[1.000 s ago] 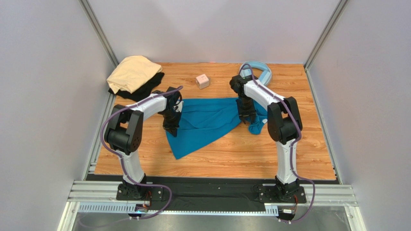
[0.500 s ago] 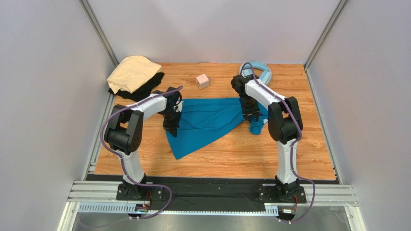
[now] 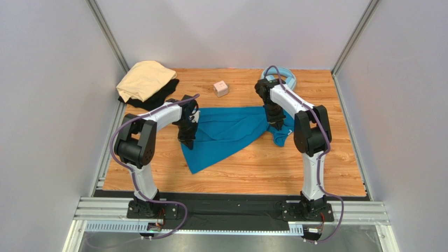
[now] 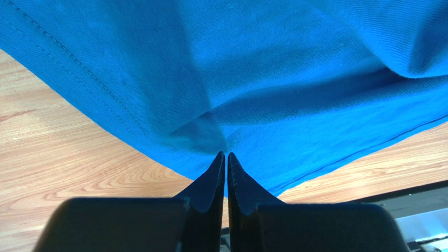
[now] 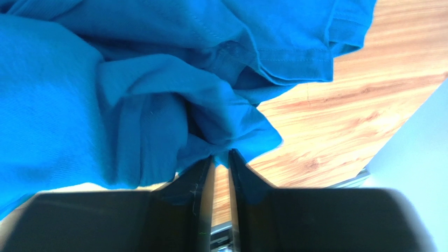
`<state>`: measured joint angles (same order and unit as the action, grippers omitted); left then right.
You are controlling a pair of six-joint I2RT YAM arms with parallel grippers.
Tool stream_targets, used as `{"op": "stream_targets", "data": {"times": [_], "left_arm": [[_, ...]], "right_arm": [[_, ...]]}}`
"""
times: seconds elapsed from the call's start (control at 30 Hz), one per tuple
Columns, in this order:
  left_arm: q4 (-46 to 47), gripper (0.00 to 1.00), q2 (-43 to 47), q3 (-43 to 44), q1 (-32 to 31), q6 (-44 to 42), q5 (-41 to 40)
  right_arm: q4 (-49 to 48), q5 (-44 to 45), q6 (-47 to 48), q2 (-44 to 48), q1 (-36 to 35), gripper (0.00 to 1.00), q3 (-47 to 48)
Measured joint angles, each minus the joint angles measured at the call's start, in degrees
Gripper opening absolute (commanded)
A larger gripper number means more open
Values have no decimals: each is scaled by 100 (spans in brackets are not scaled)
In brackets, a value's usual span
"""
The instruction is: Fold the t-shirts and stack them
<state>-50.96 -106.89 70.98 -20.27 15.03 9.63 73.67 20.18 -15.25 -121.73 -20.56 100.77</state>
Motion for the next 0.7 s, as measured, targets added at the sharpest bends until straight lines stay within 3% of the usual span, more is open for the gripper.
{"op": "stream_targets", "data": {"times": [0.07,0.37,0.7], "left_arm": [[2,9,-7,0,0,2,2],[-2,9,-33,42,0,9,48],[0,10,-33,243,0,7,111]], "right_arm": [[0,-57,46,0,0,0,0],[-24,-168,28,157,0,0,-68],[-24,-28,-127,1478,0,0,-68]]}}
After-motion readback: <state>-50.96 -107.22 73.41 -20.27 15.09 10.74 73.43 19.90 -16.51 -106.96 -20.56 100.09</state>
